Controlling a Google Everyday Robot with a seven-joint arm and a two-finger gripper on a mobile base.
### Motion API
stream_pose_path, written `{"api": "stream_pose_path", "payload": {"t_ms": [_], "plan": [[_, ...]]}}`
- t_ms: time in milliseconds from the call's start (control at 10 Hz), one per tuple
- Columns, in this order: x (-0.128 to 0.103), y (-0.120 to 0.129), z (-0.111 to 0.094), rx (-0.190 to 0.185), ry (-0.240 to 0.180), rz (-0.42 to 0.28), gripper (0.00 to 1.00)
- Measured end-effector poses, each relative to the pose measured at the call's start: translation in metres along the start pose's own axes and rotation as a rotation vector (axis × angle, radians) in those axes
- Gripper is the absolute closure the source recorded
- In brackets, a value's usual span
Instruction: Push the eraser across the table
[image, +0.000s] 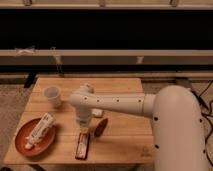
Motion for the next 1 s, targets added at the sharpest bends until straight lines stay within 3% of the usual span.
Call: {"api": "stream_pose_path", "payload": {"t_ms": [300,700,1000], "plan": [[-0.003,-0.005,-0.012,-0.051,0.019,0.007,1.00],[-0.017,0.023,-0.036,-0.164,0.054,0.033,0.96],[-0.015,0.026,-0.038,-0.172,0.058,0.029,0.96]]}}
